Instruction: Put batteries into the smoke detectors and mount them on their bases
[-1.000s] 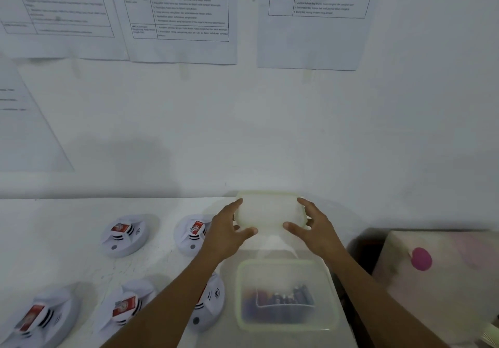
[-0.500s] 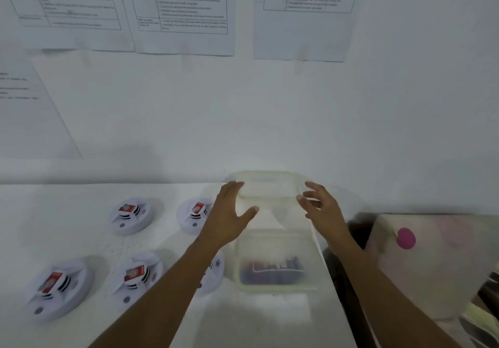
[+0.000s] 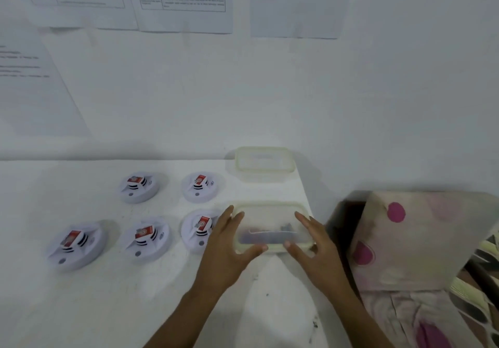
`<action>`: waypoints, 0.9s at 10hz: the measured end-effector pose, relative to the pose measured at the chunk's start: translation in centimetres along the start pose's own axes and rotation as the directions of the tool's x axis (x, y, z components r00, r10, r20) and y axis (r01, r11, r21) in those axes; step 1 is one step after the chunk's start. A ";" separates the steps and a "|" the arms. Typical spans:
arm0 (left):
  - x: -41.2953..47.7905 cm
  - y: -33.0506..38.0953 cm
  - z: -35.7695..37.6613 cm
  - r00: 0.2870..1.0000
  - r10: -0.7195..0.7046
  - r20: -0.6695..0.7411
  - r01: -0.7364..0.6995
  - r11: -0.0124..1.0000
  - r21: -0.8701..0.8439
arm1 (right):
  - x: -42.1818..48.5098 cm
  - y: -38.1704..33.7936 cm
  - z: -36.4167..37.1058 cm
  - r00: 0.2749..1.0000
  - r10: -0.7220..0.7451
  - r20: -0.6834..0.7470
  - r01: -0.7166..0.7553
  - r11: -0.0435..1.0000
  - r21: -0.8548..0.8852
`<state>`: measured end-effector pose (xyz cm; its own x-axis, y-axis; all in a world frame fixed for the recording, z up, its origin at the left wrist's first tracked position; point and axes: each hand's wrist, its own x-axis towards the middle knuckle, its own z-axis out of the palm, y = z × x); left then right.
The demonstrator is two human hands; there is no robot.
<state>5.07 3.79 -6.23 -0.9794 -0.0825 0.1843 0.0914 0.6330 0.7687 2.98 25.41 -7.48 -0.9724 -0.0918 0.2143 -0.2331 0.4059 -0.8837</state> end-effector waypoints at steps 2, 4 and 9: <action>1.3 0.4 0.7 1.000 -0.019 -0.002 0.019 1.000 -0.015 | 1.4 0.5 0.1 1.000 -0.004 -0.031 0.004 1.000 -0.006; 5.0 0.8 0.8 0.998 -0.064 0.026 0.064 0.998 0.005 | 4.6 0.6 0.5 0.998 0.002 -0.060 -0.002 1.000 -0.003; 5.9 0.0 -0.9 0.998 0.070 -0.007 -0.068 0.991 0.112 | 5.4 0.6 0.9 0.974 -0.107 -0.199 0.039 0.948 -0.317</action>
